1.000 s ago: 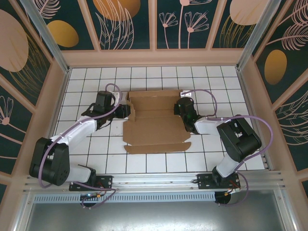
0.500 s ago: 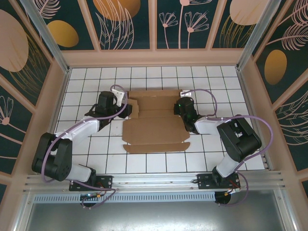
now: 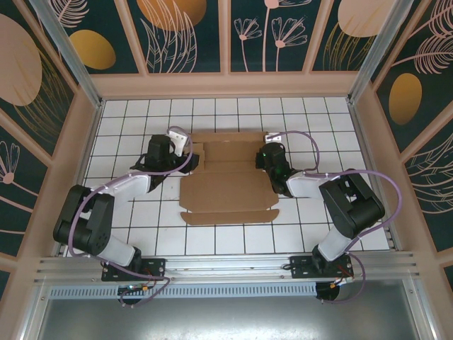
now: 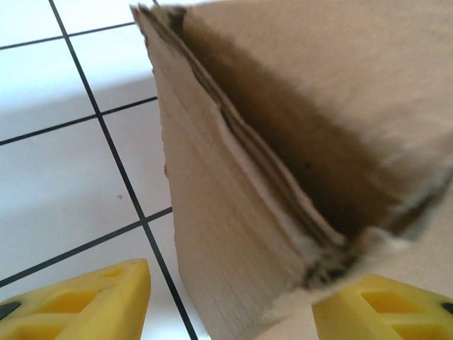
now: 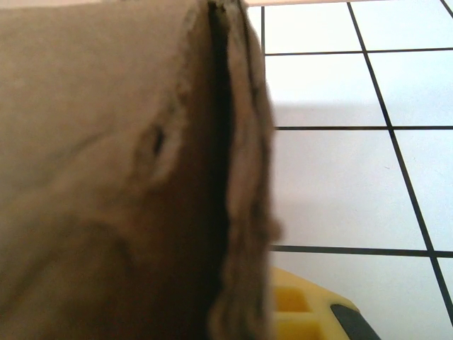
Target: Fold the paper box
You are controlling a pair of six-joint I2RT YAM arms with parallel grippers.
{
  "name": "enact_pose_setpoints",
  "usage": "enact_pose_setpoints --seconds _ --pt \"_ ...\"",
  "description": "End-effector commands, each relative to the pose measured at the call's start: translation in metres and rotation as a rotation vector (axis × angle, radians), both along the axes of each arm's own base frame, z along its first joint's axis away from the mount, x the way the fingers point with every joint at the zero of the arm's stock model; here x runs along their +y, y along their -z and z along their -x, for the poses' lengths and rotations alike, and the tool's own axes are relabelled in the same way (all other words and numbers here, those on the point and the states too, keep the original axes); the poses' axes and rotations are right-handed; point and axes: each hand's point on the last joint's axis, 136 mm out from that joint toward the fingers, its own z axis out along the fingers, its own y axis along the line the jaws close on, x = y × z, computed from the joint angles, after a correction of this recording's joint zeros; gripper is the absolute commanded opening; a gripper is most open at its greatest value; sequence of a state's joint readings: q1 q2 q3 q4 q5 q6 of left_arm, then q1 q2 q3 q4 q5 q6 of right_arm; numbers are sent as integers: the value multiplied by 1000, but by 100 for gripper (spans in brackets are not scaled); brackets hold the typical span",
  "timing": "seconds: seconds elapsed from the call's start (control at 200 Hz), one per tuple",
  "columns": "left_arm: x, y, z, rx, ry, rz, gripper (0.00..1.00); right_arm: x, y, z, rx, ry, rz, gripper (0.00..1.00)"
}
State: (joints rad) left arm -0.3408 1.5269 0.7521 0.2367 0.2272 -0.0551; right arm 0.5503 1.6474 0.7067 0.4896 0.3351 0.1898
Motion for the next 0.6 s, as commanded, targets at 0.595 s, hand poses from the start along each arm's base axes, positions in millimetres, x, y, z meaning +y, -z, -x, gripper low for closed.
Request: enact_pose_setpoints --seconds 0.595 --pt "25 -5 -45 -81 -257 -96 26 -2 48 35 194 -35 53 0"
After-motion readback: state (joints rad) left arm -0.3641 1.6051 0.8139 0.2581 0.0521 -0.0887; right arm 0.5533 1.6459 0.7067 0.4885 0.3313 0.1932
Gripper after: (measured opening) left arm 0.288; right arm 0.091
